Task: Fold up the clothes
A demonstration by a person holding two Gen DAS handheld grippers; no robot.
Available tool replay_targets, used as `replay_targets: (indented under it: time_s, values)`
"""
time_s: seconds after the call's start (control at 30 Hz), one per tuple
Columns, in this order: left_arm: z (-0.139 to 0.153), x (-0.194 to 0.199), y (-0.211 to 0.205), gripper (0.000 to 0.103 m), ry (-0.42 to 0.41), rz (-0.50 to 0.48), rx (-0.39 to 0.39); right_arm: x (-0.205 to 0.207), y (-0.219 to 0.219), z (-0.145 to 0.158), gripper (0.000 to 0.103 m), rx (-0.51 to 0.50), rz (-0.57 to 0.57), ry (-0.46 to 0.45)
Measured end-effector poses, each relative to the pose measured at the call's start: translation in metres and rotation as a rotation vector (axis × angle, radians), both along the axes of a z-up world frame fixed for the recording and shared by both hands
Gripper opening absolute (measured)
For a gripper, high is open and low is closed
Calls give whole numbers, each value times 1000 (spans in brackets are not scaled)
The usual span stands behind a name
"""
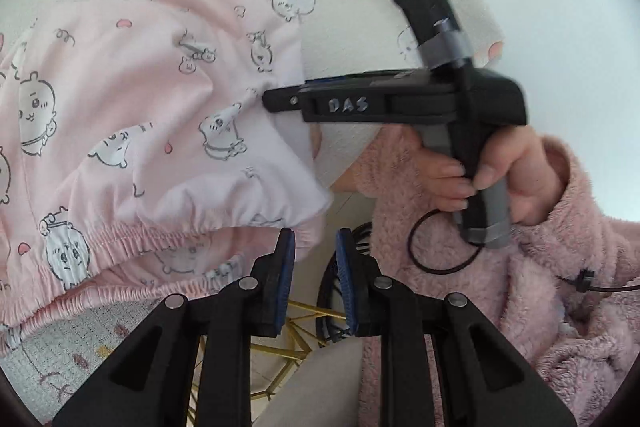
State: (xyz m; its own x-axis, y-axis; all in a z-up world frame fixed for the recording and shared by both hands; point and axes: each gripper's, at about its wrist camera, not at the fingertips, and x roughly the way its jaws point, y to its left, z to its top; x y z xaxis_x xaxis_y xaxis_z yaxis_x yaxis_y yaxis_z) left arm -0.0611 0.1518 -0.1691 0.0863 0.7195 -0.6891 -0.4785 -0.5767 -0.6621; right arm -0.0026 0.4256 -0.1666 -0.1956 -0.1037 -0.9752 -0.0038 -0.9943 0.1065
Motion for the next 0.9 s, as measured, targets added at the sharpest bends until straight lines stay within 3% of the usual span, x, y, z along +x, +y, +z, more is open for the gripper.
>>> replay_targets:
  time_s: [0.07, 0.13, 0.23, 0.3, 0.43, 0.6, 0.7, 0.83, 0.9]
  values:
    - [4, -2, -5, 22, 10, 26, 10, 6, -2, 7, 41, 38, 13, 17]
    - [0, -2, -12, 22, 23, 48, -70, 18, -6, 24, 41, 18, 28, 54]
    - [-16, 0, -26, 22, 8, 63, -211, 42, -17, 45, 41, -96, 99, 83]
    - [-27, 0, -41, 22, -14, 85, -277, 41, -24, 37, 41, -84, 119, 60]
    - [-20, -6, -55, 22, -9, 154, -241, 36, -40, 15, 41, -34, 149, 12]
    - [-34, -9, -41, 22, 20, 175, -325, 28, -34, 10, 39, -9, 129, 26]
    - [-30, 2, -29, 22, 9, 94, -293, 32, -30, 13, 39, 7, 121, 41]
    - [-38, 22, -22, 22, -38, -15, -316, 48, -28, 19, 39, 12, 94, 27]
    - [-43, 25, -31, 22, -109, -25, -297, 62, -20, 29, 39, -89, 79, 12]
